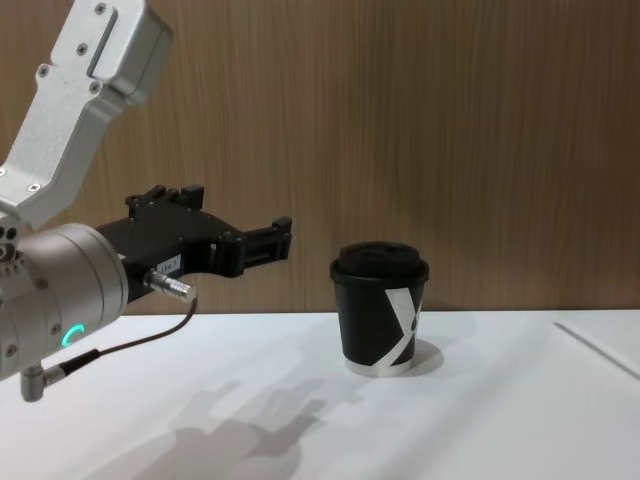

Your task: Pick up the straw with one hand, pass it to the other hand, and insert it into the cup.

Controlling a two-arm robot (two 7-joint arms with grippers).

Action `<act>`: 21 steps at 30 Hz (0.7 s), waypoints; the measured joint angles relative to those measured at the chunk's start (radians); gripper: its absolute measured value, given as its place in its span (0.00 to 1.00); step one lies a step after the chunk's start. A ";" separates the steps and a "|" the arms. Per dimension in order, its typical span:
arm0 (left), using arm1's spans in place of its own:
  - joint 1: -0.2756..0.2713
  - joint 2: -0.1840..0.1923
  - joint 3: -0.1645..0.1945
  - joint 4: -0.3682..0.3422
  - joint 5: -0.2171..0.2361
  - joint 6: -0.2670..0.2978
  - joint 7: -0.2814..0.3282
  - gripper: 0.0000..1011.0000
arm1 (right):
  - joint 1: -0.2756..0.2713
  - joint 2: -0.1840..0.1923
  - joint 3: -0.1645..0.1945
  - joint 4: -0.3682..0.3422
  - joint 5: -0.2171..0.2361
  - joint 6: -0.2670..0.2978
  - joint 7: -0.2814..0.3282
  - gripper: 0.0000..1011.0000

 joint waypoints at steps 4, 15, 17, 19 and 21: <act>0.000 0.000 0.000 0.000 0.000 0.000 0.000 0.99 | 0.003 0.012 0.007 0.002 -0.003 -0.028 0.015 0.00; 0.000 0.000 0.000 0.000 0.000 0.000 0.000 0.99 | -0.008 0.054 0.020 -0.035 0.003 -0.096 0.089 0.00; 0.000 0.000 0.000 0.000 0.000 0.000 0.000 0.99 | -0.013 0.067 0.023 -0.051 0.009 -0.106 0.109 0.00; 0.000 0.000 0.000 0.000 0.000 0.000 0.000 0.99 | -0.019 0.080 0.026 -0.067 0.017 -0.117 0.130 0.00; 0.000 0.000 0.000 0.000 0.000 0.000 0.000 0.99 | -0.022 0.088 0.028 -0.077 0.024 -0.124 0.147 0.00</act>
